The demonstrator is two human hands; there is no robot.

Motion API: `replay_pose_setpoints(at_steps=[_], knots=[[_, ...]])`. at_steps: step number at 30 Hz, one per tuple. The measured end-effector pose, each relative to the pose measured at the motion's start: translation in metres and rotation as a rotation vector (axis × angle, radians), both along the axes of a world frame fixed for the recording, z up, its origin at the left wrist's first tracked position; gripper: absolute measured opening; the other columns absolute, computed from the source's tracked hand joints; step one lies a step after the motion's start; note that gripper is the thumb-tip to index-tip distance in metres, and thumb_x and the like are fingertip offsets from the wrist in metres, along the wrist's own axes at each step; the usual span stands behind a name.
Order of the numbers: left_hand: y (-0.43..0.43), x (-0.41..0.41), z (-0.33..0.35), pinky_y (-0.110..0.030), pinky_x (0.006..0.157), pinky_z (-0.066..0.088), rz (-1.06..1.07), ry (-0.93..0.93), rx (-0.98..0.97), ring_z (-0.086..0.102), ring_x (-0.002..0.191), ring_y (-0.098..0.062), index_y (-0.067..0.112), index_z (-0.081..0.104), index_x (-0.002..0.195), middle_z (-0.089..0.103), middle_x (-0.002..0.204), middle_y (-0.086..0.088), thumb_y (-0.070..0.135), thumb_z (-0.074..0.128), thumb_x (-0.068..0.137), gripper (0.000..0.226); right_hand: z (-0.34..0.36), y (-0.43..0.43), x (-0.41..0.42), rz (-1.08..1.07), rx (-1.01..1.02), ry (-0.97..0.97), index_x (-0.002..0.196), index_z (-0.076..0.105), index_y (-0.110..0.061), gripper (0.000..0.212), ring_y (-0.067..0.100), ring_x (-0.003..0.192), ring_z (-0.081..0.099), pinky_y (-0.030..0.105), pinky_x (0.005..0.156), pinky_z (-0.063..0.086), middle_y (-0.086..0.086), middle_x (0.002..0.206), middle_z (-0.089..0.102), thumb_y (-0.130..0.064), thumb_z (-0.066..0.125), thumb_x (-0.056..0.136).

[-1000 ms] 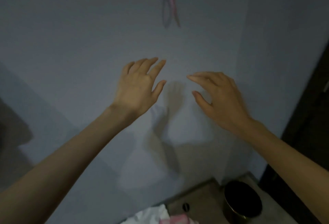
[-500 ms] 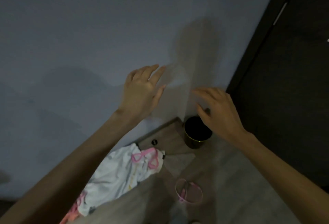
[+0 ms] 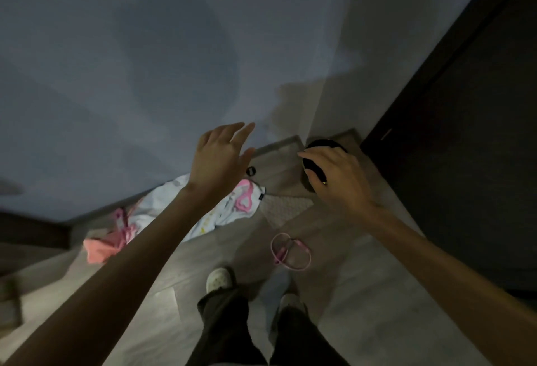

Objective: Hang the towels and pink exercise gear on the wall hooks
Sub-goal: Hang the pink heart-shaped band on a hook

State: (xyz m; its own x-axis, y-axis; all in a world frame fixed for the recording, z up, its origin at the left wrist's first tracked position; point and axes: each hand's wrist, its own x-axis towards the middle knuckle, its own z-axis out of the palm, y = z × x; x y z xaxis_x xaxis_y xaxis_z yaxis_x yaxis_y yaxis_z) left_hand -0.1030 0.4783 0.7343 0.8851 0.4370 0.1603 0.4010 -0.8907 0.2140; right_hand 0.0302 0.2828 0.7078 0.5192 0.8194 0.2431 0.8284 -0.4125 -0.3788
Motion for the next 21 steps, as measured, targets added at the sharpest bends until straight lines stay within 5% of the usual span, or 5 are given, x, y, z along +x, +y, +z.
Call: replay_pose_setpoints(at_steps=[7, 11, 14, 21], knots=[[0.065, -0.025, -0.072, -0.040, 0.107, 0.031, 0.090, 0.141, -0.125, 0.044, 0.130, -0.025, 0.023, 0.039, 0.142, 0.048, 0.142, -0.004, 0.036, 0.046, 0.096, 0.048, -0.072, 0.073, -0.007, 0.006, -0.084, 0.092, 0.110, 0.064, -0.019, 0.025, 0.027, 0.095, 0.060, 0.041, 0.078, 0.048, 0.001, 0.110, 0.065, -0.018, 0.058, 0.085], [0.126, -0.038, -0.119, -0.041, 0.102, 0.036, 0.100, 0.216, -0.175, 0.047, 0.126, -0.028, 0.021, 0.043, 0.139, 0.051, 0.139, -0.007, 0.034, 0.048, 0.096, 0.046, -0.110, 0.138, -0.019, 0.004, -0.073, 0.126, 0.104, 0.067, -0.014, 0.026, 0.018, 0.095, 0.054, 0.030, 0.080, 0.040, 0.005, 0.103, 0.068, -0.013, 0.062, 0.079], [0.170, -0.045, -0.155, -0.042, 0.099, 0.038, 0.116, 0.307, -0.239, 0.048, 0.123, -0.030, 0.019, 0.044, 0.139, 0.051, 0.138, -0.008, 0.032, 0.047, 0.095, 0.045, -0.141, 0.180, -0.028, -0.026, -0.205, 0.236, 0.112, 0.064, -0.015, 0.032, 0.024, 0.103, 0.056, 0.028, 0.082, 0.040, 0.006, 0.109, 0.065, -0.025, 0.051, 0.085], [0.229, -0.055, -0.240, -0.041, 0.093, 0.042, 0.149, 0.408, -0.356, 0.051, 0.119, -0.029, 0.020, 0.041, 0.140, 0.052, 0.136, -0.008, 0.033, 0.044, 0.097, 0.045, -0.211, 0.252, -0.027, -0.077, -0.288, 0.378, 0.114, 0.063, -0.016, 0.030, 0.027, 0.107, 0.058, 0.034, 0.088, 0.045, 0.007, 0.113, 0.063, -0.017, 0.057, 0.084]])
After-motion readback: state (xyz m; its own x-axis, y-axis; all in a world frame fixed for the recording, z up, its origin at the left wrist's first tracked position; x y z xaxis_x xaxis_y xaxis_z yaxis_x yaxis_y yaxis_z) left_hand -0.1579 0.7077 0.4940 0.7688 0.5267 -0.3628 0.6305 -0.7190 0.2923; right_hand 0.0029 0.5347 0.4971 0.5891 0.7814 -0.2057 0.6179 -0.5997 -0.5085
